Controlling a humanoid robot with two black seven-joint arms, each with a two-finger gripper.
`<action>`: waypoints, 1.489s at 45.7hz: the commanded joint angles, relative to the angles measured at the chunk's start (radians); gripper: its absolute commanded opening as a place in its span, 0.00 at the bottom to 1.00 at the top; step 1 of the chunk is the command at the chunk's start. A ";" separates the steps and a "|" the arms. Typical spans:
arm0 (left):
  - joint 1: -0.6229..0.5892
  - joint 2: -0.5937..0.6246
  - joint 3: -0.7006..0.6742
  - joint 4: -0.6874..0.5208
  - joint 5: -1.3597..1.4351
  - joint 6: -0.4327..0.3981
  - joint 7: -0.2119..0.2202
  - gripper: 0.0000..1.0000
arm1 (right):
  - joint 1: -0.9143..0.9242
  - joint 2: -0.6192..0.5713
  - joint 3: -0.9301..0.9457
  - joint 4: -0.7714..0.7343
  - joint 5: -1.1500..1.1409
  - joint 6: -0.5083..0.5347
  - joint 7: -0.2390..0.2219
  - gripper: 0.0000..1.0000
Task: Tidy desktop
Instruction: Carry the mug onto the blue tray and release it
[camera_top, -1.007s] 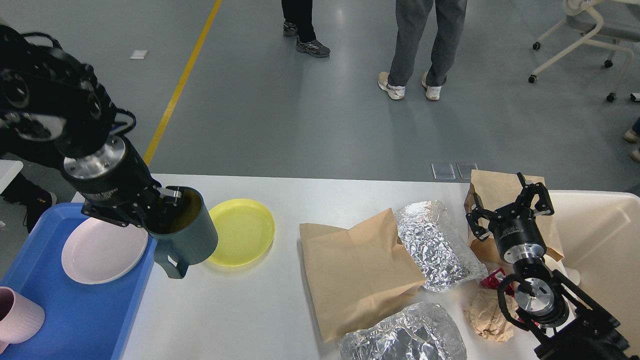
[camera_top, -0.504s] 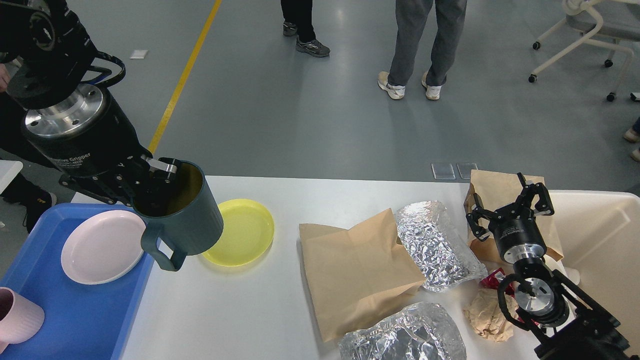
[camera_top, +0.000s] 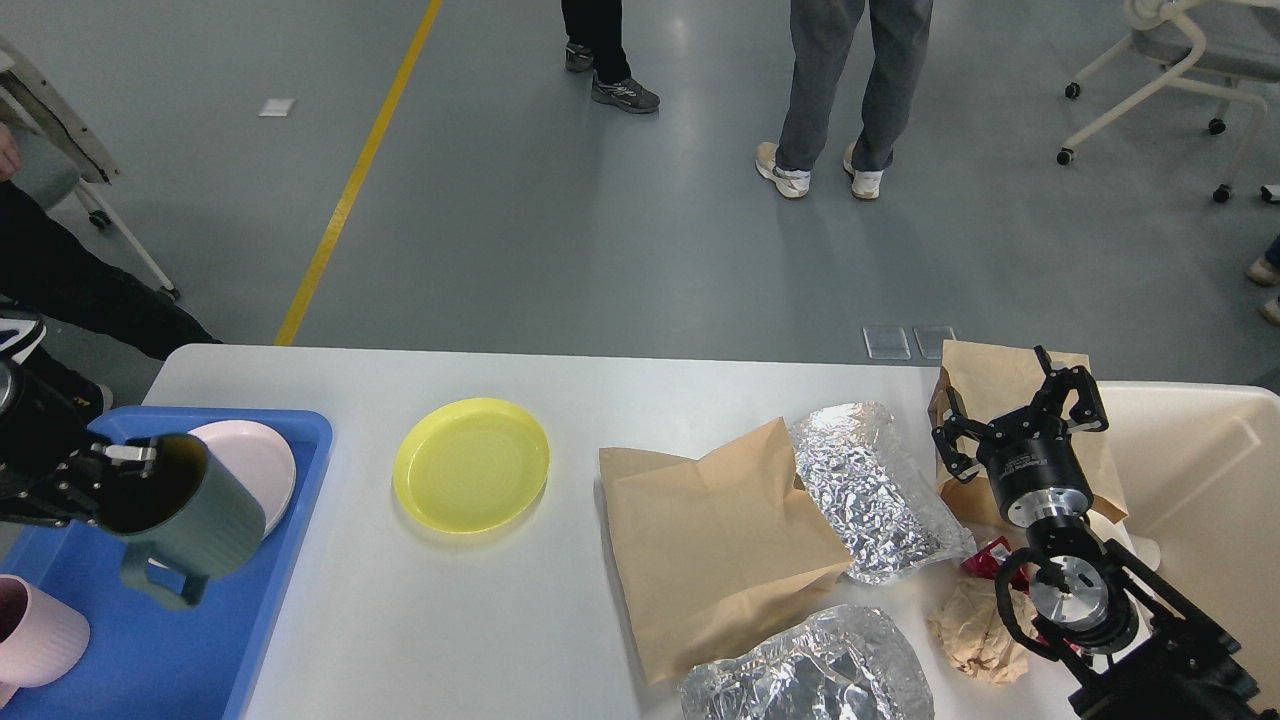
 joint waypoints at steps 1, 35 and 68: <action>0.181 0.092 -0.082 0.105 0.071 0.014 0.000 0.00 | 0.000 0.000 0.000 0.000 0.000 0.001 0.000 1.00; 0.839 0.091 -0.534 0.541 0.188 0.023 0.001 0.02 | 0.000 0.000 0.000 0.000 0.000 -0.001 0.000 1.00; 0.887 0.112 -0.521 0.501 0.069 0.103 0.010 0.95 | 0.000 0.002 0.000 0.000 0.000 0.001 0.000 1.00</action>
